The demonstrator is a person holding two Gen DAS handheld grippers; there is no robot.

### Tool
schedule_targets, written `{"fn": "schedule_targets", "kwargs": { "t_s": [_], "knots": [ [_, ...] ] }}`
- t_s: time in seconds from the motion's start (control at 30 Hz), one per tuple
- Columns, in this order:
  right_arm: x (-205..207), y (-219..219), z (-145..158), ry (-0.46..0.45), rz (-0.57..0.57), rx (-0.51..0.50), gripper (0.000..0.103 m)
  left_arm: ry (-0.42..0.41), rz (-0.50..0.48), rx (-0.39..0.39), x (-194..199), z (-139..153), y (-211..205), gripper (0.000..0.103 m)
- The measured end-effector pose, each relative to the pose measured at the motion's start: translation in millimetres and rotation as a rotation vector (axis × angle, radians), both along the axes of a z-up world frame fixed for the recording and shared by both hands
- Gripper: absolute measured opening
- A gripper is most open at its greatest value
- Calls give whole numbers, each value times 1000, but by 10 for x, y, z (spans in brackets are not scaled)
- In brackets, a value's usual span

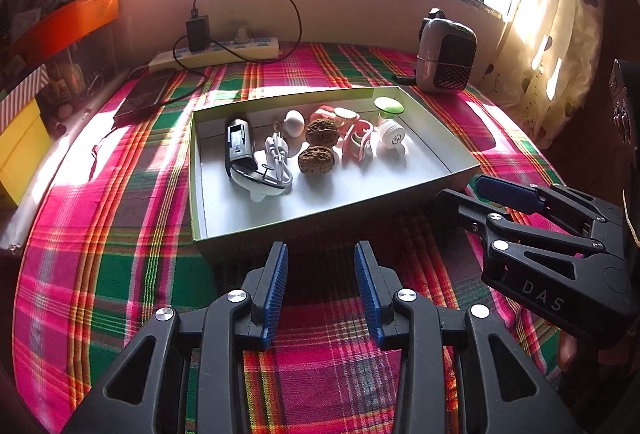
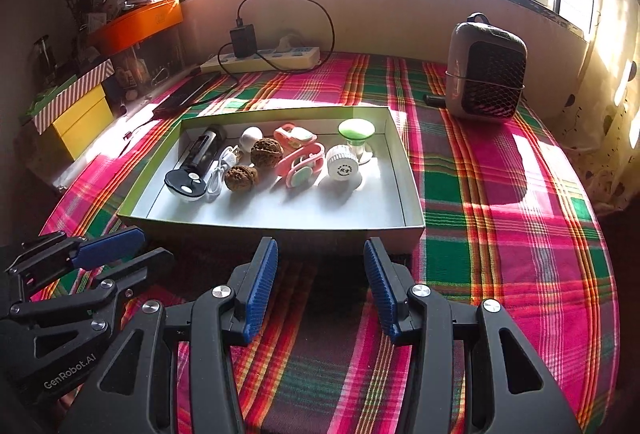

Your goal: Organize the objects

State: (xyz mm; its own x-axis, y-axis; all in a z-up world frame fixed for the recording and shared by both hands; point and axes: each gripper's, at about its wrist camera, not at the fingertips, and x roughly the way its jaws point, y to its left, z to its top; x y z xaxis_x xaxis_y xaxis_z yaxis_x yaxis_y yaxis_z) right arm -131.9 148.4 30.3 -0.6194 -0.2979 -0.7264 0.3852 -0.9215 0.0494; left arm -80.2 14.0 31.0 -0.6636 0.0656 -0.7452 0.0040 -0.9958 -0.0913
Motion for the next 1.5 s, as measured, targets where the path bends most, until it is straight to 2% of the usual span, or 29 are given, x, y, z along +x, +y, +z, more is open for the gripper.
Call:
{"fn": "schedule_targets", "kwargs": {
  "t_s": [0.43, 0.87, 0.93, 1.0, 1.07, 1.2, 1.5],
  "knots": [
    [181, 83, -276, -47, -39, 63, 47, -56, 49, -30, 119, -242, -24, 33],
    [216, 135, -348, -65, -70, 83, 47, -49, 75, -55, 158, -263, 15, 33],
    [224, 145, -352, -67, -71, 84, 51, -40, 95, -44, 174, -266, 11, 33],
    [229, 172, -360, -71, -80, 90, 62, -37, 99, -46, 184, -269, 20, 33],
    [234, 205, -365, -75, -87, 89, 66, -39, 101, -53, 180, -268, 31, 33],
    [234, 212, -367, -75, -83, 93, 68, -42, 102, -84, 169, -266, 66, 33],
    [239, 210, -368, -76, -84, 89, 68, -41, 103, -77, 168, -271, 59, 34]
  ]
}}
